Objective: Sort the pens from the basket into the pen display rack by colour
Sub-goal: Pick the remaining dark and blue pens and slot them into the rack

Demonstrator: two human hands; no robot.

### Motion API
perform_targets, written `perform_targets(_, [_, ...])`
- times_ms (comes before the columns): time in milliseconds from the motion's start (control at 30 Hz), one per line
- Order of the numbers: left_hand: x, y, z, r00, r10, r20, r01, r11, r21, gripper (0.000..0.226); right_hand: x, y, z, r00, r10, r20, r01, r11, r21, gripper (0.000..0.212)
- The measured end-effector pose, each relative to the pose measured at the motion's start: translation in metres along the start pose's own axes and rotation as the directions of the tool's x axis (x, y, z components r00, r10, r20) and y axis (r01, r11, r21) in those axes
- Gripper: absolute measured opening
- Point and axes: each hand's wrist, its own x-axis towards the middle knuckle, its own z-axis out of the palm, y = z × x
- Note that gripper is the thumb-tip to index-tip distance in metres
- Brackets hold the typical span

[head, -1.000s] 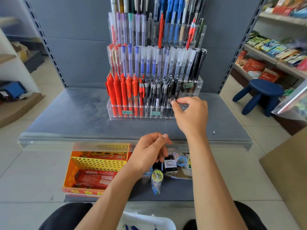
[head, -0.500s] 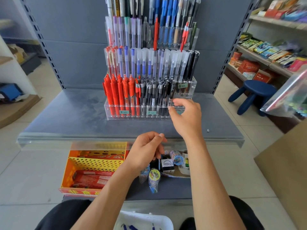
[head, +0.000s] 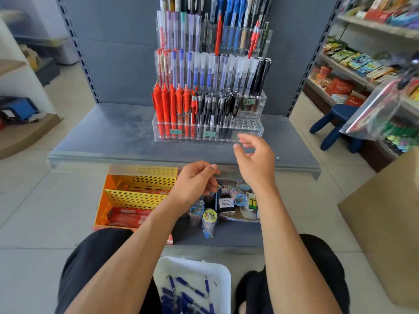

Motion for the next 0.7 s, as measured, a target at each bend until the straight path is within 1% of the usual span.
perform_targets(100, [-0.008, 0.000, -0.004, 1.000, 0.013, -0.012, -0.013, 1.000, 0.012, 0.029, -0.014, 0.000, -0.004, 0.999, 0.023, 0.023, -0.023, 0.999, 0.025, 0.027])
perform_targets(233, [-0.016, 0.000, -0.014, 1.000, 0.023, -0.019, -0.023, 0.999, 0.045, 0.028, -0.032, 0.002, -0.011, 1.000, -0.011, 0.010, 0.011, 1.000, 0.010, 0.024])
perform_targets(333, [-0.019, -0.002, -0.025, 0.999, 0.025, -0.049, -0.021, 0.997, 0.077, 0.027, -0.042, 0.004, -0.016, 1.000, 0.001, 0.013, -0.001, 1.000, 0.028, 0.021])
perform_targets(433, [-0.022, -0.003, -0.031, 0.997, 0.026, -0.071, -0.019, 0.994, 0.104, 0.027, -0.050, 0.005, -0.018, 0.997, 0.067, 0.031, -0.069, 0.995, 0.077, 0.018])
perform_targets(567, [-0.027, -0.007, -0.036, 0.998, 0.015, -0.060, -0.006, 0.989, 0.151, 0.027, -0.064, 0.011, -0.014, 0.987, 0.143, 0.068, -0.151, 0.982, 0.114, 0.013])
perform_targets(700, [-0.030, -0.011, -0.040, 0.999, -0.010, -0.048, 0.019, 0.982, 0.189, 0.027, -0.077, 0.026, 0.001, 0.950, 0.228, 0.214, -0.261, 0.956, 0.136, 0.012])
